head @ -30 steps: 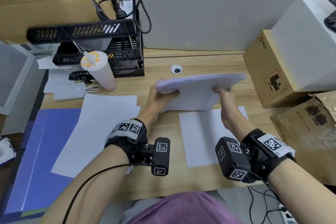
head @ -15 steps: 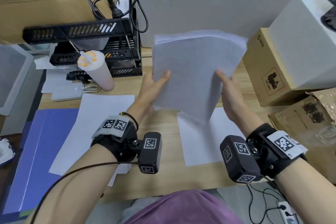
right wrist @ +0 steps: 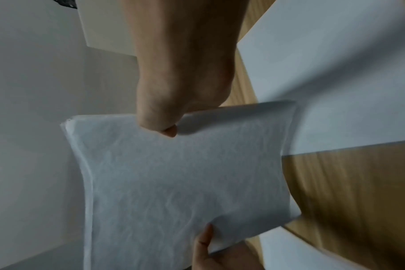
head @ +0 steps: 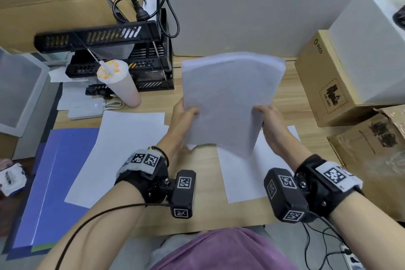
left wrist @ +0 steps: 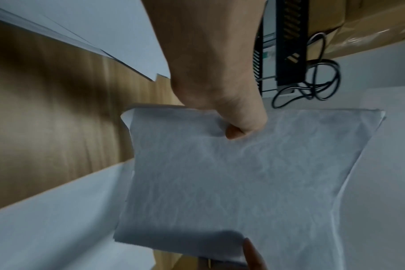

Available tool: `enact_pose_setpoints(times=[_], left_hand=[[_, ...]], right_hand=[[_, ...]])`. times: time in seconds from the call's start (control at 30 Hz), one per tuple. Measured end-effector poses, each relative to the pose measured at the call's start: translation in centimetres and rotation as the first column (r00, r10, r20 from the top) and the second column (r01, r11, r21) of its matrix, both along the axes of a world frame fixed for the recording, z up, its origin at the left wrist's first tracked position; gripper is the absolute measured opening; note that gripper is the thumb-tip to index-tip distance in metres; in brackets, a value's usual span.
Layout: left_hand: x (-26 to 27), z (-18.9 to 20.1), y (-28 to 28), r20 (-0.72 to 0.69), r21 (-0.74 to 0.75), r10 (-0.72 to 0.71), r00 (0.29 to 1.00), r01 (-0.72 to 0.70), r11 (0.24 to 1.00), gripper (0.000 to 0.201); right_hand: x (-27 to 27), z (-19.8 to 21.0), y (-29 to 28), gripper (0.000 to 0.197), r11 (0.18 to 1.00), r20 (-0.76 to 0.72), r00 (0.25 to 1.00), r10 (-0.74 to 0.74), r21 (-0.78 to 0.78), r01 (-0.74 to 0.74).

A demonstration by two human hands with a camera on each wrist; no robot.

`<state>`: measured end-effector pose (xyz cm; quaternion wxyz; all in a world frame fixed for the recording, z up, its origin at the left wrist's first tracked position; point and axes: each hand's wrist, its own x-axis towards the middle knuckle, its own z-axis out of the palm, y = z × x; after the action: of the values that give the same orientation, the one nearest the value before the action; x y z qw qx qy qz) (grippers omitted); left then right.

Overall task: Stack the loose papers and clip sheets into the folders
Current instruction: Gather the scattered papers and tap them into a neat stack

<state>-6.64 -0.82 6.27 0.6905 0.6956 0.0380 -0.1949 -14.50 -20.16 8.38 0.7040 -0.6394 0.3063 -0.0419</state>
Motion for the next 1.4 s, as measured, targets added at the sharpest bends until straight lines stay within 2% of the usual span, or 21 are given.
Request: enact_pose_setpoints(times=[0.1, 0.2, 0.27, 0.37, 0.47, 0.57, 0.67, 0.73, 0.87, 1.0, 1.13, 1.2, 1.27, 1.37, 1.4], left_hand=[[0.6, 1.8, -0.6, 0.067, -0.067, 0.050, 0.996, -0.046, 0.997, 0.034], [0.0, 1.0, -0.6, 0.076, -0.025, 0.025, 0.997, -0.023, 0.999, 0.031], [-1.1, -0.6, -0.5, 0.026, 0.071, -0.044, 0.999, 0.042, 0.997, 0.032], [-2.6, -2.2, -0.7, -0.050, 0.190, -0.124, 0.991, 0.132, 0.973, 0.032], [-2.7, -2.0, -1.0, -0.047, 0.268, -0.146, 0.988, 0.153, 0.951, 0.034], [-2.4, -0.8, -1.4, 0.003, 0.291, -0.137, 0.991, 0.130, 0.948, 0.034], [-2.6, -0.8, -0.9, -0.009, 0.298, -0.109, 0.994, 0.107, 0.949, 0.026], [-3.1, -1.5, 0.1, -0.074, 0.320, -0.101, 0.992, 0.119, 0.940, 0.032], [-5.1, -4.0, 3.3, -0.209, 0.364, -0.130, 0.969, 0.200, 0.909, 0.045], [-6.2, -5.9, 8.0, -0.347, 0.405, -0.092, 0.933, 0.238, 0.883, 0.044], [-5.1, -6.1, 13.6, -0.318, 0.443, -0.030, 0.947, 0.176, 0.879, 0.027], [-4.1, -6.2, 16.8, -0.252, 0.518, -0.018, 0.968, 0.151, 0.842, 0.022], [-3.1, -6.6, 19.7, -0.160, 0.630, -0.018, 0.987, 0.116, 0.768, 0.022], [-1.9, -8.0, 24.5, -0.037, 0.781, 0.066, 0.997, -0.012, 0.625, 0.038], [-1.8, -8.1, 25.7, -0.051, 0.802, 0.090, 0.995, -0.013, 0.598, 0.041]], right_hand=[[0.4, 1.8, -0.7, 0.030, 0.998, 0.117, 0.992, -0.056, 0.013, 0.055], [-1.0, 0.6, -1.5, 0.035, 0.999, 0.082, 0.996, -0.034, -0.020, 0.036], [-2.6, -1.6, -1.6, 0.037, 0.997, -0.032, 0.997, 0.072, -0.009, -0.073], [-4.1, -3.7, -1.5, 0.033, 0.954, -0.160, 0.941, 0.299, 0.054, -0.294], [-3.7, -3.8, -1.8, 0.027, 0.962, -0.147, 0.950, 0.274, 0.058, -0.268], [-2.1, -3.7, -2.5, 0.028, 0.980, -0.127, 0.972, 0.199, 0.005, -0.200], [-1.1, -4.1, -3.1, 0.031, 0.975, -0.147, 0.964, 0.222, 0.023, -0.221], [-1.2, -4.6, -2.7, 0.028, 0.956, -0.198, 0.935, 0.294, 0.047, -0.290], [-2.9, -6.9, -0.1, 0.023, 0.900, -0.349, 0.831, 0.434, 0.121, -0.419], [-3.6, -9.1, 3.6, 0.022, 0.863, -0.441, 0.745, 0.501, 0.191, -0.467], [-2.2, -9.7, 8.8, 0.019, 0.852, -0.412, 0.746, 0.524, 0.243, -0.464], [-1.2, -10.1, 11.8, 0.020, 0.855, -0.396, 0.759, 0.517, 0.259, -0.448], [-0.5, -10.4, 14.7, 0.022, 0.858, -0.379, 0.770, 0.512, 0.263, -0.441], [0.4, -10.8, 18.9, 0.026, 0.862, -0.376, 0.777, 0.505, 0.270, -0.429], [0.6, -11.0, 20.0, 0.024, 0.868, -0.378, 0.783, 0.495, 0.261, -0.422]])
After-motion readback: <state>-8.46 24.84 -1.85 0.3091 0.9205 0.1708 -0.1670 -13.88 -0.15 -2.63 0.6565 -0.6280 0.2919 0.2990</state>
